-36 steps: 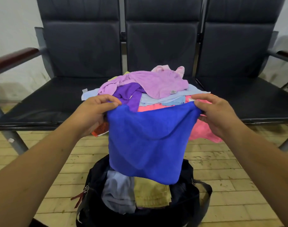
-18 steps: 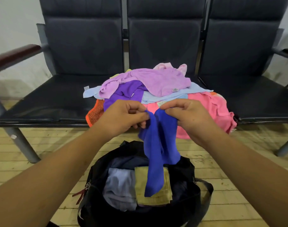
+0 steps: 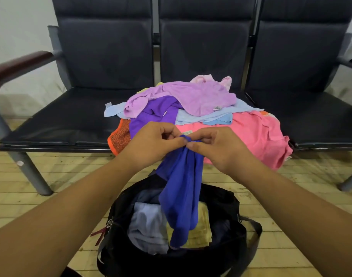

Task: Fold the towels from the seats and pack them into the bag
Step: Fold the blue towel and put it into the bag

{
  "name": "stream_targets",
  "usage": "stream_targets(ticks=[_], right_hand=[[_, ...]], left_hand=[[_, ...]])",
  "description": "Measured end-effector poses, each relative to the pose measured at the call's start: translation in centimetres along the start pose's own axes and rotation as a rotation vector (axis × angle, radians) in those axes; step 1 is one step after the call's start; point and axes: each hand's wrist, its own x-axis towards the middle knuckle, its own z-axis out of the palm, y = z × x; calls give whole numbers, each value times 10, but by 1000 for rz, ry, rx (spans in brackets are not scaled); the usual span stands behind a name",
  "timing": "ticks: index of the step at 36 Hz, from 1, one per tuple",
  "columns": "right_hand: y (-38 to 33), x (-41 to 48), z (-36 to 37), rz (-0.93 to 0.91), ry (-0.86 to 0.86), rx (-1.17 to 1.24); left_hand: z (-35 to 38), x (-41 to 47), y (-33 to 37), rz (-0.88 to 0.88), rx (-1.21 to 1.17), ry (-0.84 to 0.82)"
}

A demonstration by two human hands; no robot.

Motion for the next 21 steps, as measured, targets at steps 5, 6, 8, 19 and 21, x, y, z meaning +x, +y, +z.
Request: stream_targets(ticks=[5, 6, 8, 19, 21], right_hand=[[0, 1, -3, 13, 98, 0], [1, 2, -3, 19, 120, 11], [3, 4, -6, 29, 144, 50], [-4, 5, -26, 120, 314, 141], [3, 6, -31, 131, 334, 67]], left_hand=[[-2, 0, -4, -30, -69, -104], [-2, 0, -6, -41, -37, -147], [0, 0, -9, -66, 41, -222], [-16, 3, -22, -69, 415, -329], [-23, 4, -21, -53, 455, -245]])
